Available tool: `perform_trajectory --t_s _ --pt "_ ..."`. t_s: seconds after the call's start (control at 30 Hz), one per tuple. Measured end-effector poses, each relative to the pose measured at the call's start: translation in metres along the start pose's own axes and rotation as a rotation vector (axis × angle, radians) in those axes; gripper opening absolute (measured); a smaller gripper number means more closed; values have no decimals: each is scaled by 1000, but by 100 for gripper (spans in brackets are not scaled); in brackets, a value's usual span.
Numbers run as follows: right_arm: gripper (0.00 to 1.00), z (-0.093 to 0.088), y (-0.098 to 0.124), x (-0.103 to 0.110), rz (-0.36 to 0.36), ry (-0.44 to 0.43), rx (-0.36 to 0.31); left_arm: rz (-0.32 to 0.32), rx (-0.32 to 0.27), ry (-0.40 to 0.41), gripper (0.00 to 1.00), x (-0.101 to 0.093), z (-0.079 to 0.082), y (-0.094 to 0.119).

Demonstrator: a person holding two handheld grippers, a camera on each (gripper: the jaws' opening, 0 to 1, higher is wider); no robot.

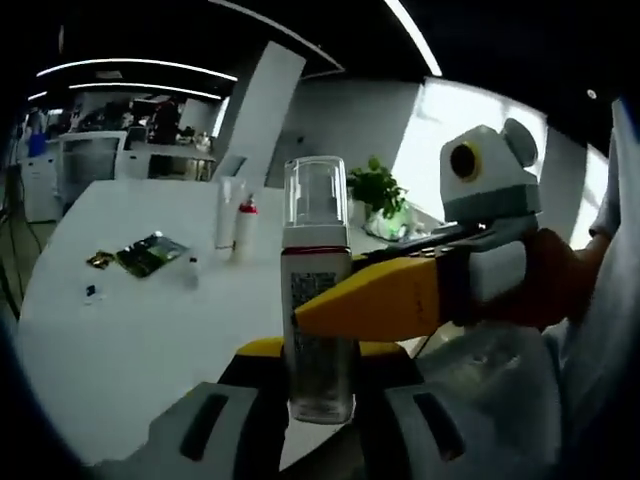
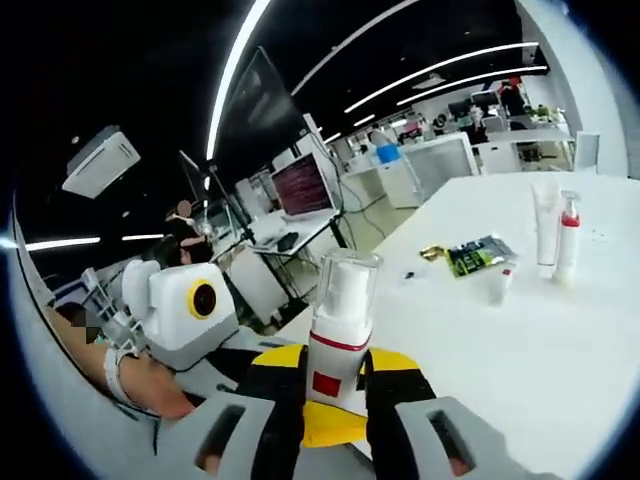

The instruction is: Arrange the skincare products in the storage area until every visible bottle or jar stands upright without overlapping.

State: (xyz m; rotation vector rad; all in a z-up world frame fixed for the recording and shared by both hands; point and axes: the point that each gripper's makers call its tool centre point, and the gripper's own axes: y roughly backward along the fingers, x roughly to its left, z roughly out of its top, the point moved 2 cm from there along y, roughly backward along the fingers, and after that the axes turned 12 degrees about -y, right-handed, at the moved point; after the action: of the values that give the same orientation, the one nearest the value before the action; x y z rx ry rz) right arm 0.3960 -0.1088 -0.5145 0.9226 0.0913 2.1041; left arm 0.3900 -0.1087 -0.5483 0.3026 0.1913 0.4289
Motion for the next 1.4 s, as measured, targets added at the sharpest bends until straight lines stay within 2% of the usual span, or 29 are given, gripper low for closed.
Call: perform_trajectory --t_s 0.23,0.47,0.63,0.73,1.1,1.27,1.4 --pt "14 3 1 2 -1 42 -9 61 0 -125 21 4 3 -1" --pt "14 -2 0 5 8 89 12 72 57 -111 22 4 -2 0" --pt "14 -3 0 5 16 103 15 73 70 -120 23 4 -3 0" --pt "14 -3 1 6 24 107 14 75 78 -80 22 3 -4 1" --pt "14 -4 1 12 50 111 7 73 110 -148 28 -2 -3 5" --pt "14 -5 1 16 64 125 7 73 108 -168 30 -2 -1 7" --pt "14 -5 3 20 73 143 1 74 110 -179 34 -3 -1 9"
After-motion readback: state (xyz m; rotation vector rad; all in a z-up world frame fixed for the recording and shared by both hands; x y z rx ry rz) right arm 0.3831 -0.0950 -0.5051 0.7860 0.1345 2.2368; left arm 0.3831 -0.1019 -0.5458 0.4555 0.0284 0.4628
